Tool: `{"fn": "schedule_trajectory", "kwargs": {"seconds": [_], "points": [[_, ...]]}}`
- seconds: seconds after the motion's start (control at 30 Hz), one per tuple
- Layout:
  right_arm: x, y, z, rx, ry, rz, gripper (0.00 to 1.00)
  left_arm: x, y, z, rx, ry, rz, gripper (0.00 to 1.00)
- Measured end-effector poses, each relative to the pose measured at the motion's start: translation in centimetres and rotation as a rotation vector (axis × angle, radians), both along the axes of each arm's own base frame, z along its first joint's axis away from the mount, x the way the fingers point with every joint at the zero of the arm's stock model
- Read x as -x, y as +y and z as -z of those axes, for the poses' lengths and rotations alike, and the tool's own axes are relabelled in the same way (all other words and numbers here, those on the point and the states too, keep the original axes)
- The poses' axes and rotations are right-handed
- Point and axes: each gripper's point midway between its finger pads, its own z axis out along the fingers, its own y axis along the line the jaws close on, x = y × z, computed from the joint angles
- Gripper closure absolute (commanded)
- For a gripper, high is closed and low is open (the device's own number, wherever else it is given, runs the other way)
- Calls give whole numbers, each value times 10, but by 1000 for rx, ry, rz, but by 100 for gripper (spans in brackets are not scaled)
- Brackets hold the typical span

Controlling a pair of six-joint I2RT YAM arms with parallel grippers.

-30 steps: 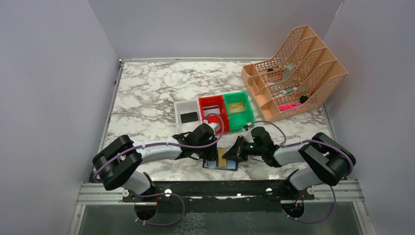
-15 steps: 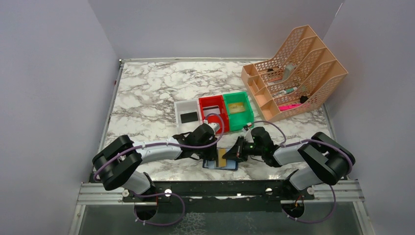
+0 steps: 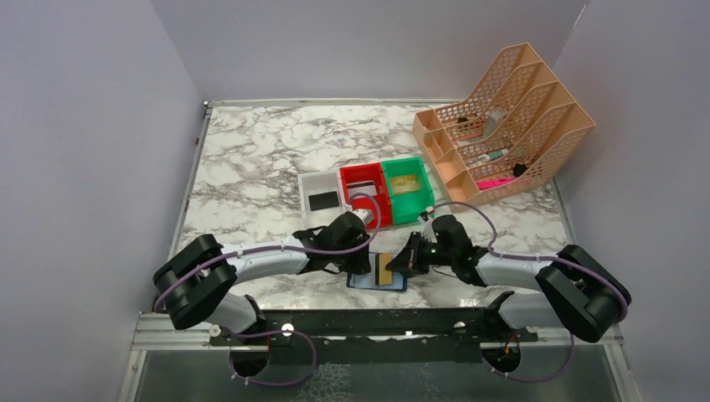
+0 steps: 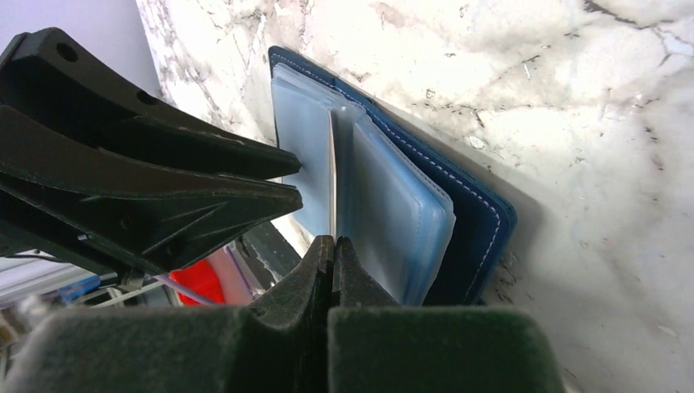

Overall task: Take the credit cards out of the card holder
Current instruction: Remove the credit card from the card holder.

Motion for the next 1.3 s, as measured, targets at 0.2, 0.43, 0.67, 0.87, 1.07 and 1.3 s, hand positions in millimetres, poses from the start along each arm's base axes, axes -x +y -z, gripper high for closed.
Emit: {"fn": "schedule_trajectory", "kwargs": {"seconds": [0.2, 0.43, 0.67, 0.87, 1.07, 1.3], "points": [[-3, -7, -9, 30, -71, 2, 99, -6, 9, -7, -22, -40, -39, 53], [-16, -17, -39, 54, -249, 32, 99, -21, 28, -24, -87, -132, -100, 34], [-37, -34, -77, 109, -476, 95, 99, -39, 48, -64, -119, -266, -167, 17], [-61, -57, -112, 195, -734, 170, 99, -59, 86, -100, -169, -399, -276, 5], [-88, -80, -120, 372, -919, 223, 99, -82, 140, -113, -253, -458, -428, 4], [-117, -81, -111, 597, -1059, 84, 99, -81, 163, -105, -298, -486, -456, 1]]}}
